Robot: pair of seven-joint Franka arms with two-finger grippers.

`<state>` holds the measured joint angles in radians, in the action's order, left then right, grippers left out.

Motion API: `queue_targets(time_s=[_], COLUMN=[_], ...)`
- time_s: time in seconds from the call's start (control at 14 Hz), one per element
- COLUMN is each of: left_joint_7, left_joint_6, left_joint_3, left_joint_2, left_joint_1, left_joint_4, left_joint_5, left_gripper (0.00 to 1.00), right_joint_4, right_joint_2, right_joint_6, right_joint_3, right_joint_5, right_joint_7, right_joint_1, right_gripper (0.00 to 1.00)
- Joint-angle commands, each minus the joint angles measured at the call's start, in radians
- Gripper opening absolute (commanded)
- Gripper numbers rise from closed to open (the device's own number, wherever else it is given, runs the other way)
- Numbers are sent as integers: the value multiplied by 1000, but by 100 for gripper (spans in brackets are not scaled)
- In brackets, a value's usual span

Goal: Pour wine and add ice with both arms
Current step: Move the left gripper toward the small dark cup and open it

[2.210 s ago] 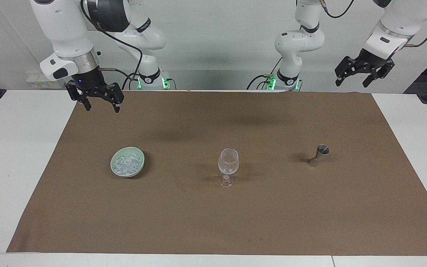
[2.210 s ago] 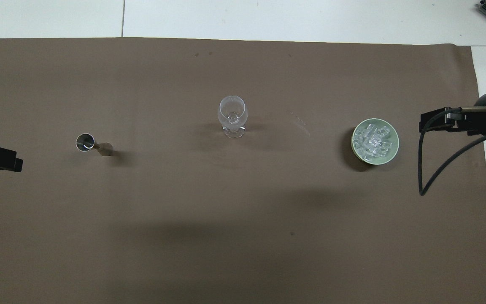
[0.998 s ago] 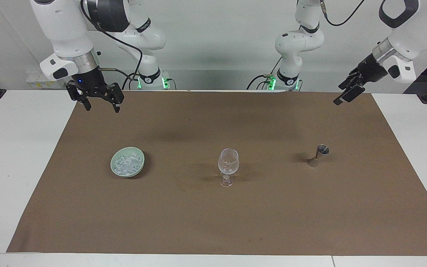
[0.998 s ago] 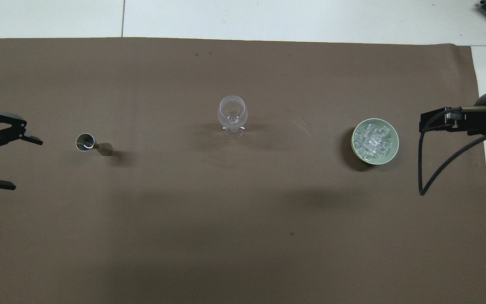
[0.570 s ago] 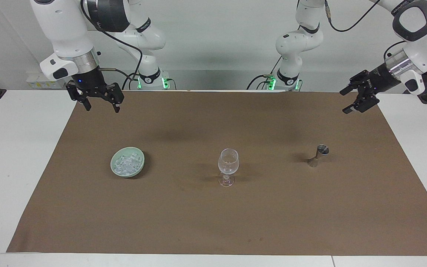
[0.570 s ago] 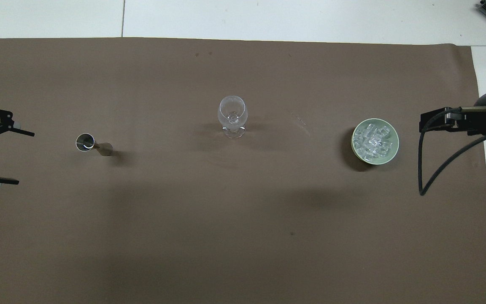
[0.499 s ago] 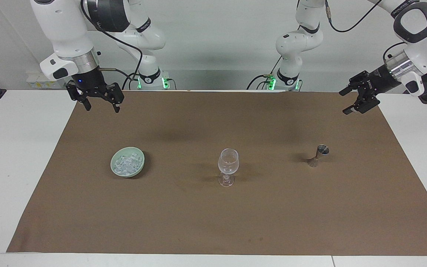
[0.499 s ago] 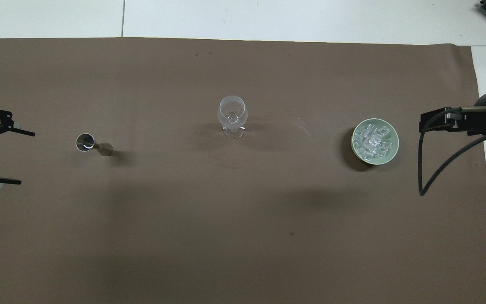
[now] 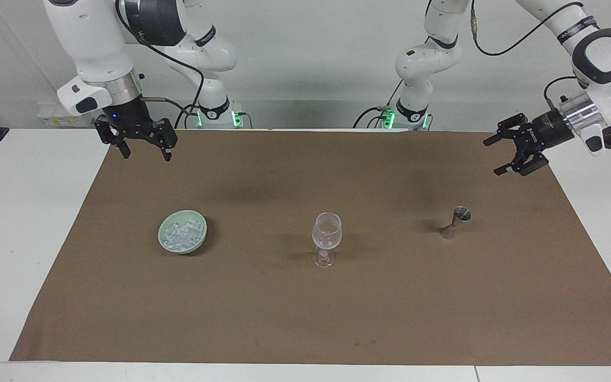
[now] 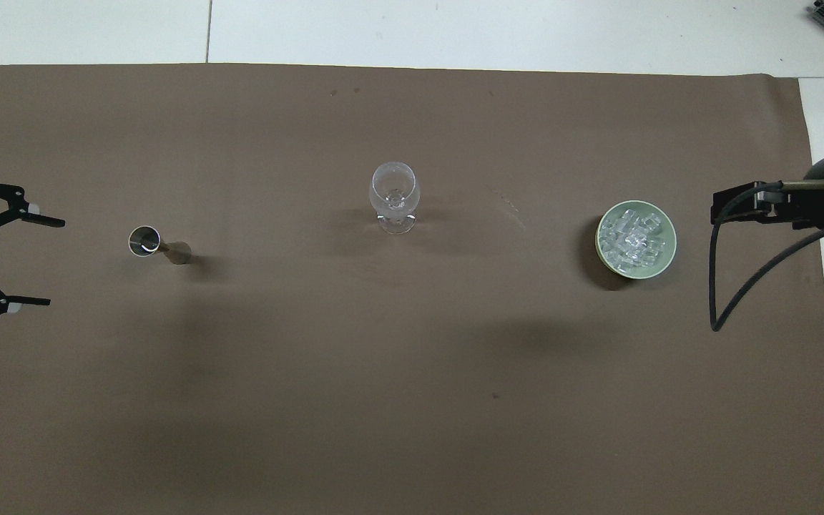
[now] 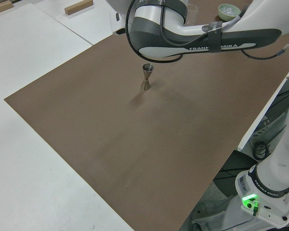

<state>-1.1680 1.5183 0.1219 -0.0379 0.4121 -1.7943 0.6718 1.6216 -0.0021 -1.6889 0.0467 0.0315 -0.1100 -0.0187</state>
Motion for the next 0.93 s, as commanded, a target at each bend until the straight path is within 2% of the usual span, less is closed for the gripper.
queue_targets(time_s=[0.0, 0.36, 0.64, 0.86], left_joint_7=[-13, 16, 71, 203], left_joint_6=[20, 51, 68, 54], left_joint_3=[9, 10, 10, 12], left_joint_2=[-55, -161, -249, -325], left_joint_1=[54, 109, 112, 154], left_joint_4=[-22, -19, -23, -22], left_joint_5=[69, 123, 163, 202], left_gripper=[100, 100, 100, 100], right_joint_4=[-3, -3, -3, -3], right_joint_2=[2, 2, 2, 2], right_joint_6=[2, 2, 2, 2], right_joint_3=[-1, -1, -1, -1], right_joint_5=[-16, -16, -16, -16], right_joint_7=[21, 21, 21, 21], right_joint_1=[-6, -6, -6, -6], right_gripper=[100, 100, 100, 100])
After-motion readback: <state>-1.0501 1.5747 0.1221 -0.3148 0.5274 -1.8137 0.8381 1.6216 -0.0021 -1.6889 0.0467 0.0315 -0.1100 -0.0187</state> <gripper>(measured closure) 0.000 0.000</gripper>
